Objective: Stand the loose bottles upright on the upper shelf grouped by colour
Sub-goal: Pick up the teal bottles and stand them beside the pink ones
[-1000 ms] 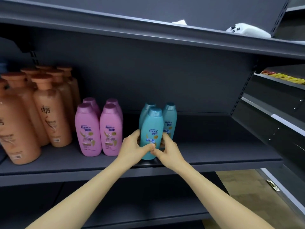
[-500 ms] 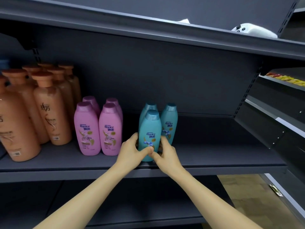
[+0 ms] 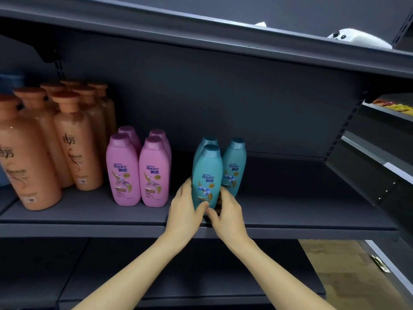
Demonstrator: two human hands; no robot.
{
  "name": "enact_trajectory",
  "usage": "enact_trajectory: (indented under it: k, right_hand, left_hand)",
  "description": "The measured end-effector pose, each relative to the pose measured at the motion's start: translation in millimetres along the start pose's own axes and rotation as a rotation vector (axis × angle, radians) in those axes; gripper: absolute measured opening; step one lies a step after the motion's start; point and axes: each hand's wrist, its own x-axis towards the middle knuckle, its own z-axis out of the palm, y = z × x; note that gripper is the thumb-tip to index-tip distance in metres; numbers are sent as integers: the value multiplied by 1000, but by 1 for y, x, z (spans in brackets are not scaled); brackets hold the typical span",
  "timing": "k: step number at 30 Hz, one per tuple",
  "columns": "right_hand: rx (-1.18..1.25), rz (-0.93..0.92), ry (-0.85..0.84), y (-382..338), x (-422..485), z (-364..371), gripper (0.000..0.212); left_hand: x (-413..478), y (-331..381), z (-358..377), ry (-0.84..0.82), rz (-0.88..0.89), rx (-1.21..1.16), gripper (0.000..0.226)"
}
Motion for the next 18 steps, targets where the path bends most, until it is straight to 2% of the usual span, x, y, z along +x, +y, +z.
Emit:
enact_trajectory:
  k: [9,18]
  right_hand:
    - [8,23,17,-1,5,4,45]
    - [6,43,15,-2,9,4,41]
  left_hand:
    - [8,-3,2,-13,-13,23,71]
    - [11,-4,3,-31,-22,30,68]
